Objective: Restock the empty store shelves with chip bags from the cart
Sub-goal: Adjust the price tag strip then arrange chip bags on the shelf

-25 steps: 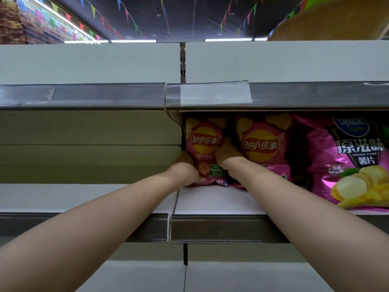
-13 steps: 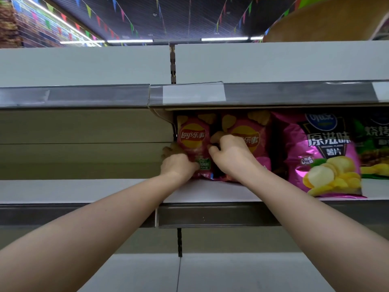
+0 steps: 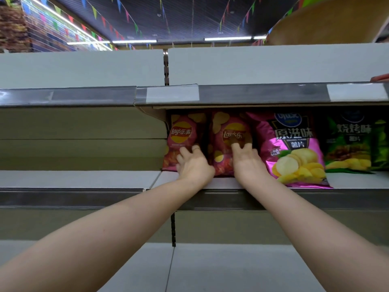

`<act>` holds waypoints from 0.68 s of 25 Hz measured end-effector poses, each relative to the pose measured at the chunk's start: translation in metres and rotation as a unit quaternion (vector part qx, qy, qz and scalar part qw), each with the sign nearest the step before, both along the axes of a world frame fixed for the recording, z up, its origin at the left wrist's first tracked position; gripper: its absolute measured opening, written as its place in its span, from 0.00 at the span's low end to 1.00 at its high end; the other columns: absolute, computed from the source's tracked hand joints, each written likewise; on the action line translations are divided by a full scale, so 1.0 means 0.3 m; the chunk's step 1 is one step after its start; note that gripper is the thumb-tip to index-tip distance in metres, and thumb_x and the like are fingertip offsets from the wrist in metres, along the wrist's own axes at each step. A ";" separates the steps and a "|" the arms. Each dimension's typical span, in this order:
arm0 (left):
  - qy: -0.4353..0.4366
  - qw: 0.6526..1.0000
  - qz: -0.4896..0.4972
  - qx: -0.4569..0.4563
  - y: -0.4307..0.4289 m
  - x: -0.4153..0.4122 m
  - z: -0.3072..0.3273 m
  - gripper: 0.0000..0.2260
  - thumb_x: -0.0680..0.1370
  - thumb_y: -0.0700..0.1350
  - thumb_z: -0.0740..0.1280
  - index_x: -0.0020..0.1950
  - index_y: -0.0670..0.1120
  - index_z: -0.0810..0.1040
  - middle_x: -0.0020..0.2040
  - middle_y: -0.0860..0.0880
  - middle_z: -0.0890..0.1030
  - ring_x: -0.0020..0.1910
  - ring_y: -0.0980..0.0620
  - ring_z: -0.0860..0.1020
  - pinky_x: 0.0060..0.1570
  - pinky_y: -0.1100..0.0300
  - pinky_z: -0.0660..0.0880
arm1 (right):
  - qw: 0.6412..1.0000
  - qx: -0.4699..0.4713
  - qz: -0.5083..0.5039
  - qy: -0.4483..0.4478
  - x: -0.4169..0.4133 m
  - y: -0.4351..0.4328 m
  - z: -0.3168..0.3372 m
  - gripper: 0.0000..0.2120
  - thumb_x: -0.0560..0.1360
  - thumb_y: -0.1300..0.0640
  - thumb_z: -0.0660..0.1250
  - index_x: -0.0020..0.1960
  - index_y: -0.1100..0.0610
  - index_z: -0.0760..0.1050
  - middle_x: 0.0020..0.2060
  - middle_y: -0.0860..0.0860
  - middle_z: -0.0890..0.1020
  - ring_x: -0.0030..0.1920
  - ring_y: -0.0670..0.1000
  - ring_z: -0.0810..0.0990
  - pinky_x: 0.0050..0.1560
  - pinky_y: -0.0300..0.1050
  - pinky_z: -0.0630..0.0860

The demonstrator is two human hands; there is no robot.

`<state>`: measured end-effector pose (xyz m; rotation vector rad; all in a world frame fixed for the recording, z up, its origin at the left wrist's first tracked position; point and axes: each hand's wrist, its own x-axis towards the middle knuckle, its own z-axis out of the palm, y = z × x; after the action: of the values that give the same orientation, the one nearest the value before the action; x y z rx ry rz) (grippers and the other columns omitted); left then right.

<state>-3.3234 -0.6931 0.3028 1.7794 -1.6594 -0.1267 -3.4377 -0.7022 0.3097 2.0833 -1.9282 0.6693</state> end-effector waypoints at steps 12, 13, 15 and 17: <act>-0.062 0.986 0.041 0.148 -0.099 -0.034 0.047 0.21 0.80 0.45 0.59 0.72 0.42 0.62 0.70 0.37 0.60 0.68 0.38 0.63 0.66 0.52 0.67 | 0.999 -0.021 0.002 0.033 0.028 0.001 -0.008 0.20 0.76 0.66 0.58 0.67 0.61 0.59 0.62 0.63 0.66 0.64 0.63 0.65 0.66 0.53 0.63; -0.047 0.987 0.039 0.147 -0.102 -0.034 0.045 0.21 0.80 0.45 0.59 0.72 0.42 0.62 0.70 0.37 0.61 0.68 0.38 0.63 0.66 0.51 0.67 | 0.999 -0.036 0.001 0.036 0.035 0.007 -0.008 0.20 0.76 0.65 0.57 0.67 0.61 0.60 0.62 0.63 0.66 0.64 0.63 0.65 0.67 0.53 0.63; 0.008 0.990 0.034 0.133 -0.105 -0.024 0.043 0.21 0.80 0.43 0.59 0.72 0.41 0.61 0.70 0.37 0.60 0.67 0.39 0.65 0.65 0.50 0.69 | 0.998 -0.057 0.006 0.027 0.050 0.023 0.000 0.20 0.77 0.65 0.57 0.67 0.62 0.60 0.62 0.63 0.66 0.64 0.63 0.65 0.66 0.52 0.63; 0.067 0.991 0.039 0.112 -0.082 -0.002 0.043 0.24 0.79 0.41 0.61 0.73 0.41 0.58 0.71 0.39 0.57 0.66 0.39 0.65 0.64 0.49 0.70 | 0.997 -0.073 0.031 0.013 0.076 0.045 0.013 0.21 0.76 0.65 0.59 0.68 0.61 0.59 0.62 0.62 0.66 0.64 0.61 0.65 0.64 0.51 0.64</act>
<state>-3.3240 -0.7178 0.3158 1.9522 -1.5250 -0.4022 -3.4150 -0.6886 0.3136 2.0576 -1.7521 0.7685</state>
